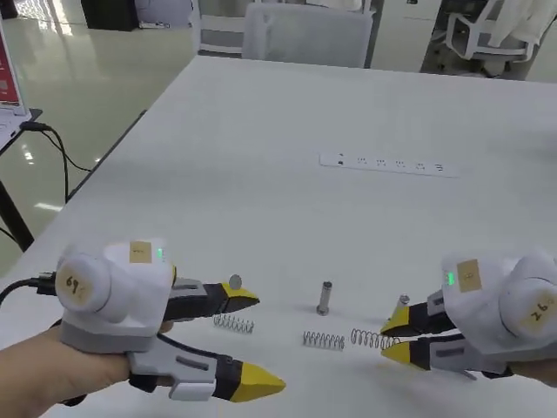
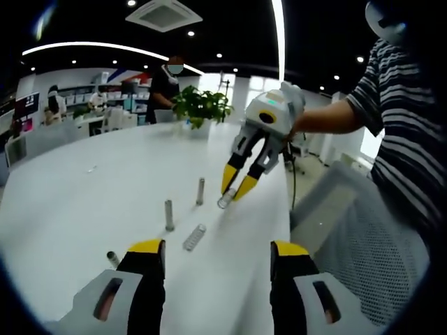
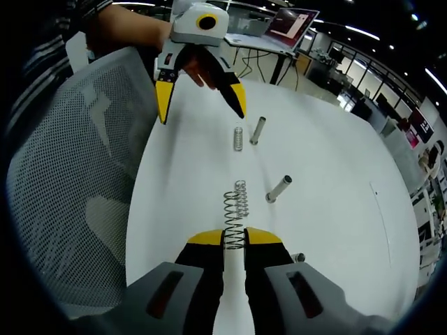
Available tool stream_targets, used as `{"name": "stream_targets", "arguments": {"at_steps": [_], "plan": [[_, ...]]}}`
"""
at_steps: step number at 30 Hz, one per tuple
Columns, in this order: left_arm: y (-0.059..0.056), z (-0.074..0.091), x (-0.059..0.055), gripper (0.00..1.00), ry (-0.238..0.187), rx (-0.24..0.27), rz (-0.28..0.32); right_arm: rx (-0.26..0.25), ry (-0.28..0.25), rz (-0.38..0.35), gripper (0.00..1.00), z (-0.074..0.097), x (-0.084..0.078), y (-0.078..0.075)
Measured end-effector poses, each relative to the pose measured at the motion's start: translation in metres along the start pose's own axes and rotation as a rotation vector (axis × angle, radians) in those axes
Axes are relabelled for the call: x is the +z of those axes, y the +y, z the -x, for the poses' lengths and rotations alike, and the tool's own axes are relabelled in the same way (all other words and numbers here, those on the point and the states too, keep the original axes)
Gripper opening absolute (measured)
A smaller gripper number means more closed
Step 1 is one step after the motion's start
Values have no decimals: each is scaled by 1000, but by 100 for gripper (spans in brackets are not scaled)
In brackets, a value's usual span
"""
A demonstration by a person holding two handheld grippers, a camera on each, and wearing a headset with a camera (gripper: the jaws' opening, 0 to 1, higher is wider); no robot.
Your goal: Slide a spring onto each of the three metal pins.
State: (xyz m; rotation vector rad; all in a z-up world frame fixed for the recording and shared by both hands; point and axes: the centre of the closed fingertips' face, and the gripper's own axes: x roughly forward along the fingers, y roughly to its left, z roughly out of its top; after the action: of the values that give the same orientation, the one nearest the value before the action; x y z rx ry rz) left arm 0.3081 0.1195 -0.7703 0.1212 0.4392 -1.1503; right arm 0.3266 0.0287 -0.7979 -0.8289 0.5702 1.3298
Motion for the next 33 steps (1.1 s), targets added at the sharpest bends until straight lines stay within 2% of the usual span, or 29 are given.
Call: {"name": "stream_targets", "arguments": {"at_steps": [4,10,16,22,33], "plan": [[-3,-9,2,51,6,-24,-7,6,-13,17,7,2,8,4],[-10,-24,12,44,-16,-62,-14,17,-30,26,7,4,19,12],[-16,-37,16,36,-32,-90,-17,22,-46,26,7,5,27,16],[-19,-40,22,28,-72,-102,0,26,-54,35,7,3,34,17],[-22,-50,27,17,-78,-123,-18,30,-46,57,7,4,40,17]]}}
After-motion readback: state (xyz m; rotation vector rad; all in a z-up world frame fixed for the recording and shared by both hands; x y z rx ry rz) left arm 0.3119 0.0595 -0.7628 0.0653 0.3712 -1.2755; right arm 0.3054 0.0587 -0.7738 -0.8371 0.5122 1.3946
